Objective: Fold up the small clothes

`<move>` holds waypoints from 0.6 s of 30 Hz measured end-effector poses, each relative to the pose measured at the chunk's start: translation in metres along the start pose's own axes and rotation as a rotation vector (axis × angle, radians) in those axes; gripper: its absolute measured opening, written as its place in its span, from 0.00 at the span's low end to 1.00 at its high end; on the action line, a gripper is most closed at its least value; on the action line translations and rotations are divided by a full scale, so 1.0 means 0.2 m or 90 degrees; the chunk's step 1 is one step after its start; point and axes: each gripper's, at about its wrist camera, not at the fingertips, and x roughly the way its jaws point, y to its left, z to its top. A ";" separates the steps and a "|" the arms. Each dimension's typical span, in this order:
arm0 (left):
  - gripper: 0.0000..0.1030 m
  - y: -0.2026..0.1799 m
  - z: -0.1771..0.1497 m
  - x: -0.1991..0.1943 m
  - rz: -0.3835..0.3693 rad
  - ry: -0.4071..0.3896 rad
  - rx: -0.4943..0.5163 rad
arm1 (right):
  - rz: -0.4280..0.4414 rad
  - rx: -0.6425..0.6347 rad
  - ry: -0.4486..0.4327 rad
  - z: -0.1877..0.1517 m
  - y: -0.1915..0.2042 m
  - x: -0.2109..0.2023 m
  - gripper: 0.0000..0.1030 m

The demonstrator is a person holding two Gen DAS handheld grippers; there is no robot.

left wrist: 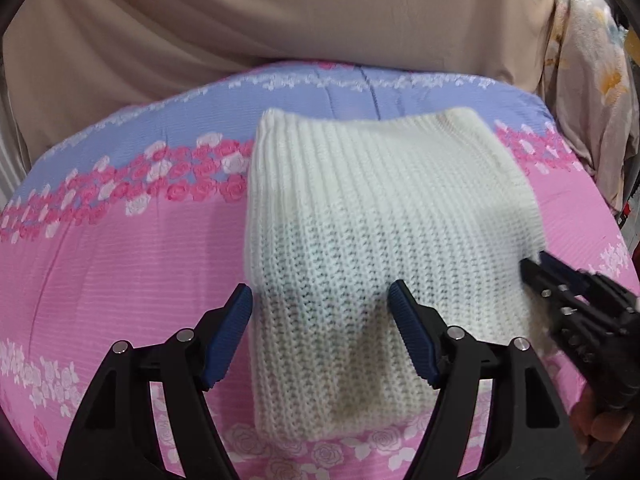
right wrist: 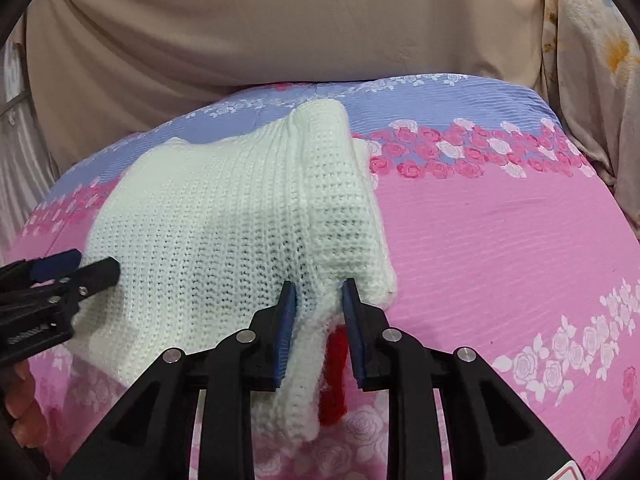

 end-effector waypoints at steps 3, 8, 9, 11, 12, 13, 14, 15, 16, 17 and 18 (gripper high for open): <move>0.68 0.00 -0.01 0.02 0.006 0.000 -0.003 | 0.006 0.019 -0.027 0.05 0.00 -0.11 0.20; 0.70 -0.01 -0.02 0.03 0.015 -0.002 -0.002 | -0.028 0.007 -0.007 0.09 -0.01 -0.01 0.20; 0.70 -0.01 -0.02 0.03 0.015 -0.001 -0.003 | -0.034 0.000 0.015 0.08 -0.02 0.07 0.21; 0.70 -0.01 -0.01 0.02 0.013 0.000 -0.002 | -0.029 -0.002 0.004 0.09 -0.02 0.06 0.21; 0.69 0.00 0.00 -0.01 0.008 -0.006 -0.001 | -0.022 0.003 0.000 0.11 -0.02 0.02 0.21; 0.69 0.01 0.01 -0.04 0.002 -0.016 -0.001 | -0.010 0.010 -0.017 0.13 -0.03 -0.03 0.25; 0.70 0.02 0.02 -0.07 -0.006 -0.026 -0.004 | -0.006 0.020 -0.031 0.14 -0.04 -0.07 0.28; 0.78 0.04 0.04 -0.10 -0.020 -0.029 -0.011 | -0.011 0.037 -0.040 0.15 -0.06 -0.09 0.45; 0.84 0.07 0.06 -0.12 -0.044 -0.030 -0.025 | -0.010 0.051 -0.044 0.15 -0.09 -0.10 0.65; 0.93 0.10 0.08 -0.13 -0.066 -0.027 -0.041 | 0.000 0.062 -0.040 0.15 -0.11 -0.09 0.68; 0.93 0.13 0.09 -0.12 -0.085 -0.022 -0.061 | 0.013 0.073 -0.023 0.15 -0.14 -0.06 0.68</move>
